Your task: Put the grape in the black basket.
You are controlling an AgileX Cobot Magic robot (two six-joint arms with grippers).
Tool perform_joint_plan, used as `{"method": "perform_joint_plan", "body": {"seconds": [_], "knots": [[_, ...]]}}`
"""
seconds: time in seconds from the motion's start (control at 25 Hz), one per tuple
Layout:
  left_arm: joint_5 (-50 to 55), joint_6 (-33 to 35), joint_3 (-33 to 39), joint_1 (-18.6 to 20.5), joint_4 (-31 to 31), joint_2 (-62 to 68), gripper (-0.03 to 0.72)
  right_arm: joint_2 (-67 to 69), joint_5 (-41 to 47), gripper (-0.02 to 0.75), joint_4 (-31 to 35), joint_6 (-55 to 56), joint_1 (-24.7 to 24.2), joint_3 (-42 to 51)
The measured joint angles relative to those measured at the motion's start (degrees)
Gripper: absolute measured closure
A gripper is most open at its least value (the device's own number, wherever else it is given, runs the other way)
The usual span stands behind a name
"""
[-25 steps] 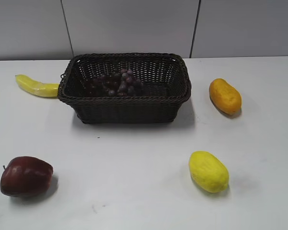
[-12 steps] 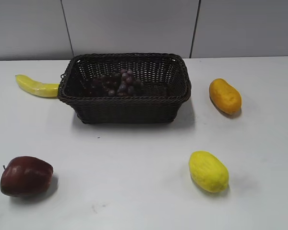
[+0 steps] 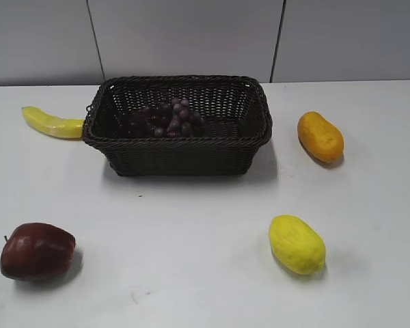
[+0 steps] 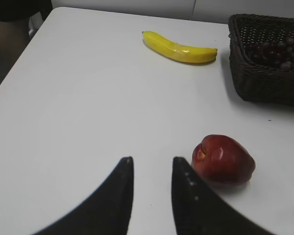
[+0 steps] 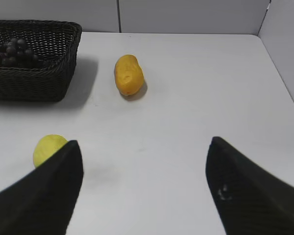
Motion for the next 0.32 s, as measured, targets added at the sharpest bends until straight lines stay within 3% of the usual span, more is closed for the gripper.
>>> {"method": "perform_joint_plan", "body": {"seconds": [0.2,0.32], "knots": [[0.00,0.00,0.00,0.00,0.00,0.00,0.448,-1.50,0.23,0.146,0.06,0.00,0.00,-0.04],[0.00,0.00,0.00,0.00,0.00,0.00,0.448,-1.56,4.77,0.146,0.06,-0.46,0.00,-0.13]]}}
